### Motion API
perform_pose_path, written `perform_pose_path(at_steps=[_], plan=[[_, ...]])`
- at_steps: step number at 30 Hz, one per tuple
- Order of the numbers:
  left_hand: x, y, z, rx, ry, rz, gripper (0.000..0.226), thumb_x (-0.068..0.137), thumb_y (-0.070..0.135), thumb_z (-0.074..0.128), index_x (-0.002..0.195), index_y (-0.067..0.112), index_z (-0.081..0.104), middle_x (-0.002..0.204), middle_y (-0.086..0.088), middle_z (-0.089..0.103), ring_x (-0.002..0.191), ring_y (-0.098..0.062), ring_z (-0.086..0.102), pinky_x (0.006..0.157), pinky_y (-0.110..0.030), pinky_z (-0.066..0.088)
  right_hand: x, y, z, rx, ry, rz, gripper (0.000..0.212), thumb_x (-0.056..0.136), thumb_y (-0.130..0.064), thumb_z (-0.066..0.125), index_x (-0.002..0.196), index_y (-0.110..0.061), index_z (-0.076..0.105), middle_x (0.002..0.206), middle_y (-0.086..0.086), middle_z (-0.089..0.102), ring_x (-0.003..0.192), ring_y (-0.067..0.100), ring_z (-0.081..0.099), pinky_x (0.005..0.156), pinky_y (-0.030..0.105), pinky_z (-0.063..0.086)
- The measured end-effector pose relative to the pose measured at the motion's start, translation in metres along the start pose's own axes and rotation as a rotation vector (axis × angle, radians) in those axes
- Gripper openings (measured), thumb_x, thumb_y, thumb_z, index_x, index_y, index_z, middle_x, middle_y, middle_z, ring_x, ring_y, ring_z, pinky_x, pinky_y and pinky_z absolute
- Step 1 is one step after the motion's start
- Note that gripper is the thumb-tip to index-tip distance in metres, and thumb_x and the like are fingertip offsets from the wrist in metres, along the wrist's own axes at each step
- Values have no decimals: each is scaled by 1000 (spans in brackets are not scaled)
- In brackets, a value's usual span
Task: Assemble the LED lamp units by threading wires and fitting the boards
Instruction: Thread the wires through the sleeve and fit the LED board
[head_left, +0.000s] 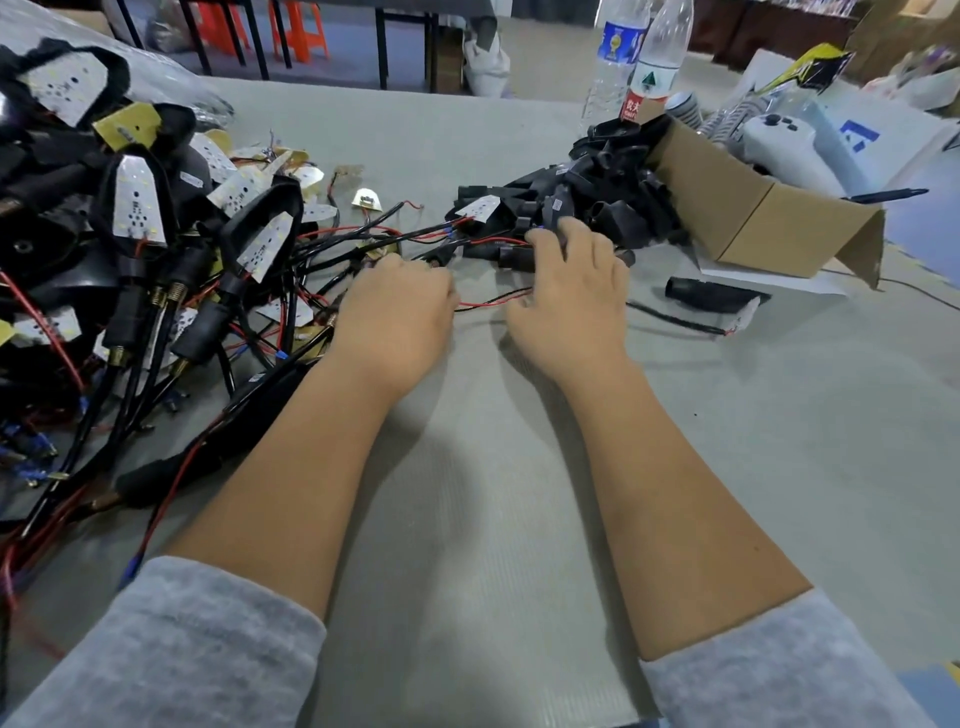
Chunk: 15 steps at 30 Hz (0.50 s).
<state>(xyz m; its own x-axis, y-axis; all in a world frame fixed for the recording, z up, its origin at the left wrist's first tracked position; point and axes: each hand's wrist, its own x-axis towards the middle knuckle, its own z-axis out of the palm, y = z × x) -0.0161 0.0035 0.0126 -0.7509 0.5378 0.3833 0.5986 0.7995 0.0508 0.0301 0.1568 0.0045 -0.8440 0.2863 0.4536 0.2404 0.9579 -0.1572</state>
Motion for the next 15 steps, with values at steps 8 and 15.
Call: perform_pose_path(at_steps=[8,15], plan=[[-6,7,5,-424,-29,-116,23,99,25,45,97,12,63,96,-4,64,89,-22,57,75,-37,45,1,-5,5,-79,-175,-83,53,93,-38,41,143,-23,36,140,8,44,132,31,31,110,47,16],[1,0,9,-755,58,-338,24,100,21,44,115,17,62,112,0,61,94,-10,52,76,-22,34,1,-10,-1,141,-86,-144,18,87,-18,48,104,-19,55,105,-1,61,106,25,49,89,38,27]])
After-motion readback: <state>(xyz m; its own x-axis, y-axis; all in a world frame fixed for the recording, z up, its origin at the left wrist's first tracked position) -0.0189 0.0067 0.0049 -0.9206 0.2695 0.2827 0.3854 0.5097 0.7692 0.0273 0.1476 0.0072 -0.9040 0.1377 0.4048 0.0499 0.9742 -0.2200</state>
